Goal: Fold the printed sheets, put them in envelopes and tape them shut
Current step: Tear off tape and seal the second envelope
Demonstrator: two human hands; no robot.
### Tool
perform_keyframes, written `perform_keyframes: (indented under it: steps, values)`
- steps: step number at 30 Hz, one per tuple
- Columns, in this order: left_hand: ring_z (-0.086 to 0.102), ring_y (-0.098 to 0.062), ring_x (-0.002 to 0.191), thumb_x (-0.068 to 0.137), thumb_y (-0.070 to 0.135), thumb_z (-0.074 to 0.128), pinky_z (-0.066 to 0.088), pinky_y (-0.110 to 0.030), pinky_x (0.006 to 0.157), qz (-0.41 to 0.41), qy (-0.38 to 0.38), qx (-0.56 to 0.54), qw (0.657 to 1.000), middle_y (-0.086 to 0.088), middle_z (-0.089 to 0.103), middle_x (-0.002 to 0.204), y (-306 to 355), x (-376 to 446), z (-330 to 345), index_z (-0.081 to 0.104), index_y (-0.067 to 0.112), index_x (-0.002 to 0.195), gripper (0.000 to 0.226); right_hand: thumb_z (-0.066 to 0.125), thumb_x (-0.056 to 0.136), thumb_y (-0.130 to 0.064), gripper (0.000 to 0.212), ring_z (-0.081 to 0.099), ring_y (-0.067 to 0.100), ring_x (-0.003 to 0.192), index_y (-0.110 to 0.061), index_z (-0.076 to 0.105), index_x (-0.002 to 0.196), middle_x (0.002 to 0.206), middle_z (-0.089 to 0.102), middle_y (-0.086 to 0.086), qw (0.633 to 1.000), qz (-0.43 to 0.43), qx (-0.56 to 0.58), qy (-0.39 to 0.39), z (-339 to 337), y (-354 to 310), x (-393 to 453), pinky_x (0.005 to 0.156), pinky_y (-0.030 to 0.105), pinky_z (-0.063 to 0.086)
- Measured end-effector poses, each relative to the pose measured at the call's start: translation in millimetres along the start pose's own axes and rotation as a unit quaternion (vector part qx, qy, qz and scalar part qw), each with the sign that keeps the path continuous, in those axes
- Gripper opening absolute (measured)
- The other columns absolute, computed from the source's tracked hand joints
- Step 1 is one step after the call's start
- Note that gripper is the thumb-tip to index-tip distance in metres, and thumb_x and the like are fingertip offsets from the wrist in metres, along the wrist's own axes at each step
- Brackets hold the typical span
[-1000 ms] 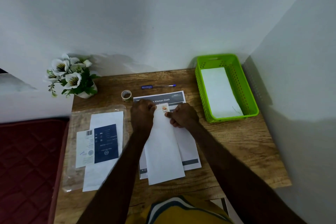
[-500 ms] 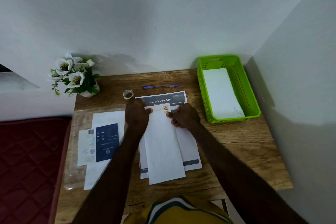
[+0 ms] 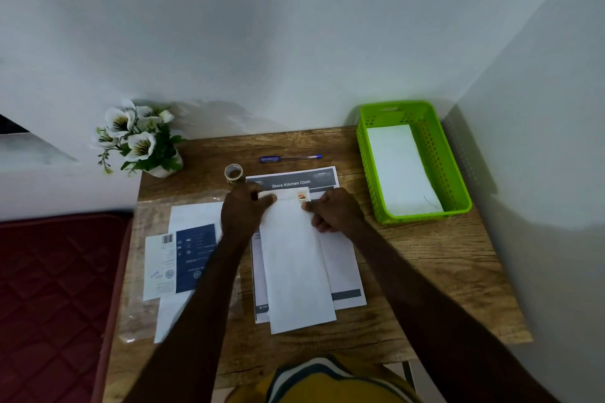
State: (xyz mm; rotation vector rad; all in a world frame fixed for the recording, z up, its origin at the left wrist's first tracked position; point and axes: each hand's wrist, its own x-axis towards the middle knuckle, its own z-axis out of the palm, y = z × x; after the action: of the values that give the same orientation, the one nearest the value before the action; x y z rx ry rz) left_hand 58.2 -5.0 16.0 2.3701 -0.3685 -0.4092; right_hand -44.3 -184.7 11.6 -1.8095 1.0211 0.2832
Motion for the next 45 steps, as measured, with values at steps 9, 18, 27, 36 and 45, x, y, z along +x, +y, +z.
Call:
perform_keyframes:
  steps: [9,18,27,36,45]
  values:
    - [0.076,-0.011,0.087,0.089,0.035,0.077,0.060,-0.021,0.066,-0.082,-0.050,-0.307,0.947,0.008,0.079,0.097,2.3,-16.5,-13.3,0.074,0.024,0.103,0.018,0.078,0.089,-0.040,0.024,0.071,0.006,0.068,-0.017,0.077,0.086,0.079,0.077,-0.005,0.962,-0.152,0.226,0.009,3.0,5.6,-14.9,0.056,0.021,0.051]
    - [0.074,-0.014,0.089,0.091,0.036,0.074,0.057,-0.017,0.063,-0.126,-0.038,-0.353,0.926,0.011,0.077,0.097,10.0,-23.9,-5.1,0.073,0.028,0.098,0.010,0.077,0.091,-0.033,0.023,0.075,0.010,0.075,-0.011,0.079,0.097,0.089,0.080,-0.004,0.947,-0.109,0.301,0.017,11.2,-0.5,-20.5,0.061,0.018,0.055]
    - [0.075,-0.016,0.093,0.089,0.040,0.076,0.063,-0.035,0.081,-0.147,-0.012,-0.354,0.923,0.011,0.078,0.098,1.4,-21.6,1.0,0.074,0.029,0.097,0.013,0.068,0.098,-0.023,0.020,0.076,0.023,0.093,-0.016,0.073,0.117,0.108,0.079,0.004,0.929,-0.095,0.347,-0.082,5.1,1.2,-25.3,0.069,0.031,0.061]
    - [0.075,-0.013,0.094,0.091,0.037,0.074,0.063,-0.036,0.084,-0.143,0.029,-0.387,0.910,0.014,0.078,0.098,15.0,-11.1,-4.2,0.073,0.032,0.092,0.005,0.071,0.096,-0.025,0.022,0.075,0.024,0.105,-0.022,0.073,0.118,0.118,0.077,0.001,0.915,-0.060,0.364,-0.165,-0.8,13.5,-40.9,0.082,0.038,0.062]
    - [0.074,-0.028,0.103,0.091,0.040,0.074,0.057,-0.057,0.096,-0.160,0.013,-0.435,0.886,0.000,0.079,0.104,22.1,-1.6,-14.3,0.078,0.029,0.091,0.012,0.070,0.095,-0.017,0.030,0.072,0.028,0.112,-0.014,0.070,0.125,0.121,0.075,0.008,0.904,0.005,0.361,-0.227,8.1,51.8,-77.3,0.091,0.045,0.060]
